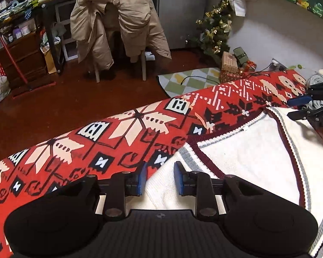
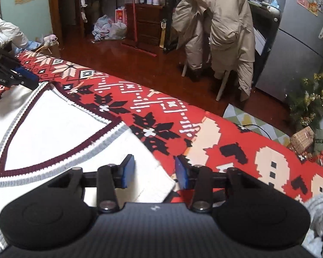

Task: Fold clothes
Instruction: 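Grasp the collar edge of the sweater with both grippers, then lift the collar and fold it over onto the hem with both grippers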

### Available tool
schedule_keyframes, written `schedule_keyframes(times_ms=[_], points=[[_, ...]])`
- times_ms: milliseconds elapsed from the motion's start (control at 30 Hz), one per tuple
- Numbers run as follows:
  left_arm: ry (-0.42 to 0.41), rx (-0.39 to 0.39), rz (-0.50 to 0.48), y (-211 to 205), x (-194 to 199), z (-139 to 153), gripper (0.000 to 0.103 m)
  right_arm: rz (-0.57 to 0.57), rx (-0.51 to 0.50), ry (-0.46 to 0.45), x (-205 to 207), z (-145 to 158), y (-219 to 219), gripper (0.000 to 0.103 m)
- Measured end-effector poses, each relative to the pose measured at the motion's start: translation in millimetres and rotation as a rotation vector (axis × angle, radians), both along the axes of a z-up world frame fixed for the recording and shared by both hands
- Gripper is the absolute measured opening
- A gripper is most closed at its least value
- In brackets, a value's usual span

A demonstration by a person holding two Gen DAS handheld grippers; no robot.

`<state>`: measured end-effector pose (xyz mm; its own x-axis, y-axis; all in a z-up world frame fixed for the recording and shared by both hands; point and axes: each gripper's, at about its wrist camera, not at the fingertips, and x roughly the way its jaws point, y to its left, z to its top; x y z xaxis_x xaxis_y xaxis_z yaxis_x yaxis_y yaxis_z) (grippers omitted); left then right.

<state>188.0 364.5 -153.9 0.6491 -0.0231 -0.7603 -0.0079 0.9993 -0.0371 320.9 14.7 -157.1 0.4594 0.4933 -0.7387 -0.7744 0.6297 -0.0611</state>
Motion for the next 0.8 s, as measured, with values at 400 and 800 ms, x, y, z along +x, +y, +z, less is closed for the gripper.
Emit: schedule_keyframes(times_ms=[400, 800], points=[[-0.037, -0.010, -0.013, -9.1, -1.4, 17.0, 0.005, 0.050, -0.068, -0.030, -15.9, 10.2, 26.7, 0.006], [-0.270, 0.044, -0.098, -69.5, -147.7, 124.6, 0.002, 0.093, 0.014, -0.266, -155.4, 114.9, -28.7, 0.004]])
